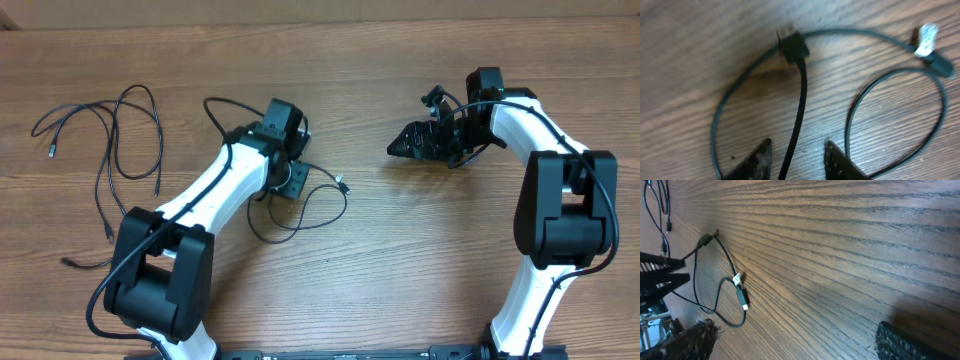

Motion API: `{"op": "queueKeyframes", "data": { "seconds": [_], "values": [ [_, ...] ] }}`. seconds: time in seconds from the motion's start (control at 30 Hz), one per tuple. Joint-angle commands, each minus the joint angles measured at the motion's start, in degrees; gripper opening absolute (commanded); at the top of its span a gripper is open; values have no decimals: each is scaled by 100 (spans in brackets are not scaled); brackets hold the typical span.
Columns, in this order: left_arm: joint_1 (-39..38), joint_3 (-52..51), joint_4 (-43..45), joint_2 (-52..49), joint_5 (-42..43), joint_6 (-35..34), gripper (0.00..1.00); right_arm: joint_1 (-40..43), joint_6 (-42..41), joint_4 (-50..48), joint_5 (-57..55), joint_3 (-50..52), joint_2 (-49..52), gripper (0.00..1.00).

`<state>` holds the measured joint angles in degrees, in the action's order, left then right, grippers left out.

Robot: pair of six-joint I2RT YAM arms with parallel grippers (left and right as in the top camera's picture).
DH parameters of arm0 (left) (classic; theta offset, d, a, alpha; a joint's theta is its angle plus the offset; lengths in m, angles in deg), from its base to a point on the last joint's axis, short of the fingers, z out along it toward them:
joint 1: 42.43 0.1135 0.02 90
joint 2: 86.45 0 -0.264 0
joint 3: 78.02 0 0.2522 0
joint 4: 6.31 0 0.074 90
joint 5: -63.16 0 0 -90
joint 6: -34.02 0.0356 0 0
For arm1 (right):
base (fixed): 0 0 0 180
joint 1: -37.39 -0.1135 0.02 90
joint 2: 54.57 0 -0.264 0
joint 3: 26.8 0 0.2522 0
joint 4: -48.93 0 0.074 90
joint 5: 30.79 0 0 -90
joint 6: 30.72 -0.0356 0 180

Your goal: Untangle cables

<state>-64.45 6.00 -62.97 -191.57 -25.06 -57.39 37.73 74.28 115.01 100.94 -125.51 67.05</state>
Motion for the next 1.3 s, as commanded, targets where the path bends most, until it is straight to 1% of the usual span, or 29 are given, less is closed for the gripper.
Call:
{"op": "queueKeyframes", "data": {
  "seconds": [0.0,0.07,0.13,0.2,0.4,0.5,0.63,0.7,0.77,0.9,0.93,1.0,1.1,1.17,1.27],
  "values": [
    [-7,-96,192,136,-31,-28,12,-28,-17,-22,28,20,74,100],
    [-7,13,326,138,-31,20,9,-28,-20,-24,28,20,74,100],
    [-7,181,358,138,-28,35,4,-28,-20,-20,28,20,74,100],
    [-13,365,356,138,37,96,4,-28,-20,-13,28,20,74,100],
    [-13,407,435,136,1462,1687,4,-28,-17,-22,28,20,74,100],
    [-17,291,450,131,1523,1993,11,-28,-20,-22,28,20,74,100],
    [-17,15,651,131,1521,2267,12,-28,-20,-22,28,20,74,100],
    [-17,-179,907,131,1519,2264,16,-28,-20,-22,28,20,74,100],
    [-15,-321,1121,131,1401,2260,23,-28,-20,-20,28,20,74,100],
    [-11,-363,1241,131,861,2076,26,-28,-20,-20,28,20,74,100],
    [-11,-363,1272,131,824,2061,28,-28,-20,-22,28,20,74,100],
    [-11,-372,1322,131,839,2046,41,-28,-20,-22,28,20,74,100],
    [-11,-378,1394,131,820,2050,46,-28,-20,-20,28,20,74,100],
    [-4,-378,1521,131,739,2046,52,-28,-20,-20,31,20,74,100],
    [-2,-378,1749,131,658,2050,52,-28,-20,-20,28,20,74,100]
  ]
}}
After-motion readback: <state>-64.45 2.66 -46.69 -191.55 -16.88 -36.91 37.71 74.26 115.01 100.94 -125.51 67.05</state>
